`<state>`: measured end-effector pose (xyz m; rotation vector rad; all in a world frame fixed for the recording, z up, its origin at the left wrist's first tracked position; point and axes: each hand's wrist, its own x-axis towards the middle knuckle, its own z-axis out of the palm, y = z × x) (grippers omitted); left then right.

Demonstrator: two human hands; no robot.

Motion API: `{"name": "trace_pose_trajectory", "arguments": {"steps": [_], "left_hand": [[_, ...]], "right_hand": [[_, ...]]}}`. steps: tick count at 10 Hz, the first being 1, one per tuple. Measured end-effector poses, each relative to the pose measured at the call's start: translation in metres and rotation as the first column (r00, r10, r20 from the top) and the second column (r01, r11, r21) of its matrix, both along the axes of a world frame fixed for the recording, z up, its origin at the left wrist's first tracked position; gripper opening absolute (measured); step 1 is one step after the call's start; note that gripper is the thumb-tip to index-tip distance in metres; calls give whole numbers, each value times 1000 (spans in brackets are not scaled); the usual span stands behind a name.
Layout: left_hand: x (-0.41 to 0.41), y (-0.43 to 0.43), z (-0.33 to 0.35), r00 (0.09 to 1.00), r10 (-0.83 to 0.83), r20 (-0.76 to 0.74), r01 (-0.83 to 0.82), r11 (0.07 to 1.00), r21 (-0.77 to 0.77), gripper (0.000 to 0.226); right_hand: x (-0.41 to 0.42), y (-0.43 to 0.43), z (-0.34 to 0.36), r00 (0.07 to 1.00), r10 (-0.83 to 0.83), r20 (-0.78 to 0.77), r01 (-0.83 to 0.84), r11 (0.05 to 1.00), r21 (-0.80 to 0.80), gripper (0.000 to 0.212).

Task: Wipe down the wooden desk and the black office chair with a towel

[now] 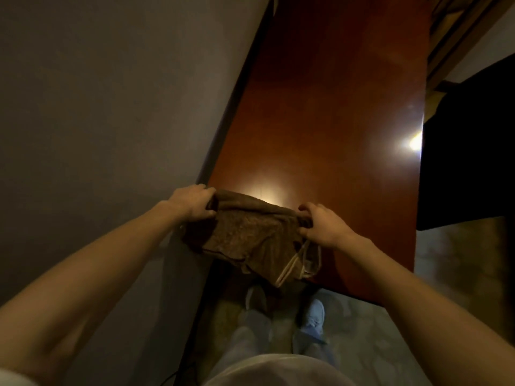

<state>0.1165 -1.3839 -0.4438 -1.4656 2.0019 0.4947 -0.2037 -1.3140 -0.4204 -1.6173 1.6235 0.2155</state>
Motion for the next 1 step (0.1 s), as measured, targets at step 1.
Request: {"name": "trace_pose_trajectory", "arguments": {"steps": [1], "left_hand": [[-18,5,-7,997,-74,-15,75,997,18,57]], "right_hand": [[-10,9,3,999,-26,22,25,999,27,51]]}}
